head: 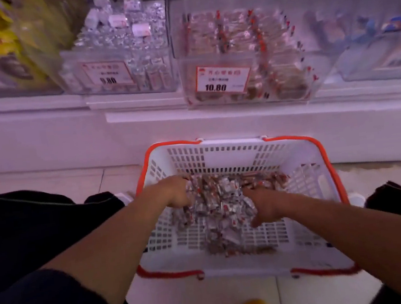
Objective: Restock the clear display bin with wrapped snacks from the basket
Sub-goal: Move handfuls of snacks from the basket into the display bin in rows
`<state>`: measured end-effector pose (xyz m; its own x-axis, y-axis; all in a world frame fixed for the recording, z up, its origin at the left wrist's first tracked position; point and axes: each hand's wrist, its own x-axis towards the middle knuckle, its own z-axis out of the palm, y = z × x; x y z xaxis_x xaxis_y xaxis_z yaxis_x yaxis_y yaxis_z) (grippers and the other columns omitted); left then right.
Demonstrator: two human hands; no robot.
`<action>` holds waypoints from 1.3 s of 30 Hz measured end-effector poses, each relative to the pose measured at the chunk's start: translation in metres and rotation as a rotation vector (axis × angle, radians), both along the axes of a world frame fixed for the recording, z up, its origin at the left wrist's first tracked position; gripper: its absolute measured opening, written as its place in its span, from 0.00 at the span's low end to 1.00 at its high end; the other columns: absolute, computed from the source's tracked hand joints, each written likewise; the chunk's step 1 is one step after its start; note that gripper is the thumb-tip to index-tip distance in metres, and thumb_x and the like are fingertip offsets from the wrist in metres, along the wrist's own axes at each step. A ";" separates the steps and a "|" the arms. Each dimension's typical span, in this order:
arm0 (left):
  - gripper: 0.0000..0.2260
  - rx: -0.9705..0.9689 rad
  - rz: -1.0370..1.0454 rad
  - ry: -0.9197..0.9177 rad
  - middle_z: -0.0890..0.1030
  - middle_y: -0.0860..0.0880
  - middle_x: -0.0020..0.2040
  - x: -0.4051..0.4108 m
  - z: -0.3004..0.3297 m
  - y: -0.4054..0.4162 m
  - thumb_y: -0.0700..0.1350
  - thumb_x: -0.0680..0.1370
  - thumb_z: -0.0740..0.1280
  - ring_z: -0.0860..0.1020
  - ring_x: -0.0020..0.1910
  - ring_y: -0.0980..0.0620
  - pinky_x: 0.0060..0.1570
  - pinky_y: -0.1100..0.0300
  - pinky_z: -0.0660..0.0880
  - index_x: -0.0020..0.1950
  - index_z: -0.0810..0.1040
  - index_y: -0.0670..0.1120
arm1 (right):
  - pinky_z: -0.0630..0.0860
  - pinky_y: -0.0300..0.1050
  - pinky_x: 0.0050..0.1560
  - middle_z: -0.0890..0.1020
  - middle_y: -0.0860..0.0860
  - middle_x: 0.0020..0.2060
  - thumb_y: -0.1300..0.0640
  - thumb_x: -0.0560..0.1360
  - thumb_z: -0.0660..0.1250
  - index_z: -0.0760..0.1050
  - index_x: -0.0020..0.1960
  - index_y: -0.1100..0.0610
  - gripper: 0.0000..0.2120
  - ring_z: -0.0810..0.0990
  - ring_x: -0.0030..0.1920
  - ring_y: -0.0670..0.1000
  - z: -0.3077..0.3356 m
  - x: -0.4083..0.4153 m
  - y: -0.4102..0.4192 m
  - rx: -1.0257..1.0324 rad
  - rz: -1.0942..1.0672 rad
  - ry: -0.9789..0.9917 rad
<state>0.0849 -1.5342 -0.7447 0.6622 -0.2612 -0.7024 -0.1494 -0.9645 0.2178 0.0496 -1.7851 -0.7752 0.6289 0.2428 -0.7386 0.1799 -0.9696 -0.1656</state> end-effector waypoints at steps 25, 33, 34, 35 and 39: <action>0.18 -0.537 1.524 0.234 0.82 0.39 0.54 -0.024 -0.199 -0.027 0.41 0.75 0.72 0.82 0.44 0.44 0.39 0.56 0.79 0.63 0.75 0.37 | 0.74 0.55 0.63 0.81 0.56 0.60 0.36 0.64 0.76 0.73 0.67 0.52 0.37 0.78 0.61 0.60 -0.180 0.026 0.051 0.267 -1.262 -0.185; 0.19 -0.507 1.505 0.183 0.81 0.35 0.57 -0.033 -0.190 -0.035 0.44 0.79 0.65 0.81 0.45 0.41 0.39 0.55 0.74 0.68 0.73 0.38 | 0.81 0.63 0.49 0.85 0.61 0.46 0.48 0.64 0.80 0.78 0.53 0.59 0.24 0.85 0.46 0.63 -0.165 0.014 0.034 0.378 -1.401 -0.193; 0.19 -0.452 1.433 0.146 0.81 0.36 0.56 -0.037 -0.184 -0.036 0.45 0.80 0.64 0.81 0.47 0.40 0.38 0.56 0.72 0.68 0.73 0.38 | 0.82 0.62 0.47 0.85 0.60 0.42 0.49 0.64 0.79 0.79 0.47 0.60 0.19 0.85 0.43 0.63 -0.158 0.011 0.032 0.396 -1.385 -0.219; 0.19 -0.417 1.361 0.107 0.81 0.37 0.56 -0.041 -0.178 -0.036 0.45 0.80 0.64 0.80 0.48 0.40 0.39 0.56 0.70 0.69 0.72 0.39 | 0.82 0.61 0.46 0.85 0.59 0.39 0.50 0.64 0.79 0.79 0.42 0.59 0.16 0.85 0.41 0.61 -0.150 0.008 0.029 0.402 -1.362 -0.246; 0.05 -0.561 1.148 0.112 0.78 0.42 0.47 -0.048 -0.142 -0.035 0.46 0.81 0.63 0.76 0.41 0.46 0.38 0.58 0.70 0.54 0.74 0.46 | 0.76 0.40 0.32 0.81 0.51 0.26 0.49 0.66 0.78 0.78 0.32 0.55 0.13 0.81 0.29 0.50 -0.099 0.001 0.014 0.407 -1.178 -0.192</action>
